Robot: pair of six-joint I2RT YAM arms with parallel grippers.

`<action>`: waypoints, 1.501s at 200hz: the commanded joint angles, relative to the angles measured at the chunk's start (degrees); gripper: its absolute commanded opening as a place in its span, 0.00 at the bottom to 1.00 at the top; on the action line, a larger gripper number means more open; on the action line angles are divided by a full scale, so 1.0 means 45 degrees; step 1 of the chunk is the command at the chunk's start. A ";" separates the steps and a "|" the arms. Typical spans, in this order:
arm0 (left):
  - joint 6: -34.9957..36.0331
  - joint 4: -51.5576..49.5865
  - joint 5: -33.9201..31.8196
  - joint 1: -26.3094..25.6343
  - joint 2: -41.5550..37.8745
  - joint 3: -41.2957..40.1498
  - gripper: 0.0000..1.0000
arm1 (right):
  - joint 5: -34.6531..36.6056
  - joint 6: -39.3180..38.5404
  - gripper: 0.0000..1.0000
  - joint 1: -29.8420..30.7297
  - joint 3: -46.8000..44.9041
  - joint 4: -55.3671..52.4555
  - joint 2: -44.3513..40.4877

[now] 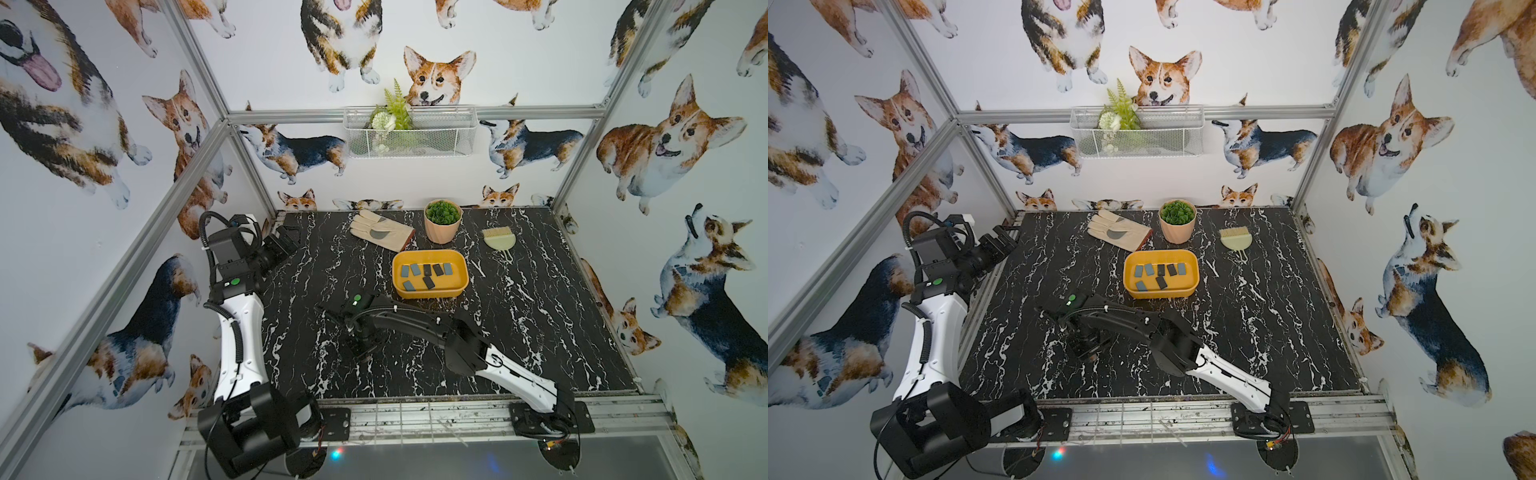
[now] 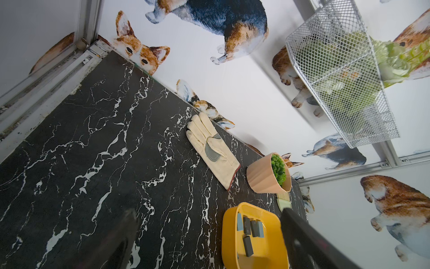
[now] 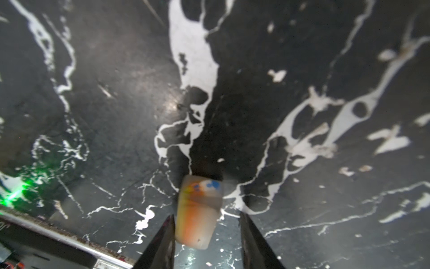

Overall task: Put the eraser in the storage box
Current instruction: Adjust the eraser at the center of the board, then pick up the eraser from the center of the board.

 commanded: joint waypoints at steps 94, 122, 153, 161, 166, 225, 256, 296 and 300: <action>-0.0172 0.0532 0.0384 0.0146 -0.0013 -0.0089 0.98 | 0.1443 -0.0924 0.47 0.0130 -0.1345 0.0593 -0.0848; -0.0178 0.0543 0.0385 0.0160 -0.0021 -0.0105 0.98 | 0.1362 -0.1238 0.51 0.0126 -0.1353 0.0834 -0.0886; -0.0198 0.0546 0.0393 0.0185 0.0006 -0.0105 0.98 | 0.1169 -0.1442 0.52 0.0133 -0.1257 0.0905 -0.0738; -0.0193 0.0564 0.0393 0.0206 0.0000 -0.0120 0.98 | 0.1186 -0.1455 0.52 0.0116 -0.1218 0.0924 -0.0708; -0.0195 0.0566 0.0394 0.0204 0.0005 -0.0124 0.98 | 0.1204 -0.1507 0.52 0.0116 -0.1217 0.0932 -0.0700; -0.0196 0.0566 0.0393 0.0238 0.0009 -0.0124 0.98 | 0.1264 -0.1819 0.47 0.0098 -0.0908 0.0945 -0.0400; -0.0187 0.0566 0.0386 0.0267 0.0005 -0.0124 0.98 | 0.1262 -0.1903 0.37 0.0098 -0.0846 0.0904 -0.0321; -0.0169 0.0566 0.0393 0.0283 0.0004 -0.0124 0.98 | 0.1512 -0.1979 0.24 0.0110 -0.0883 0.0902 -0.0330; -0.0169 0.0566 0.0391 0.0277 0.0008 -0.0124 0.98 | 0.1551 -0.1981 0.23 0.0097 -0.0900 0.0895 -0.0349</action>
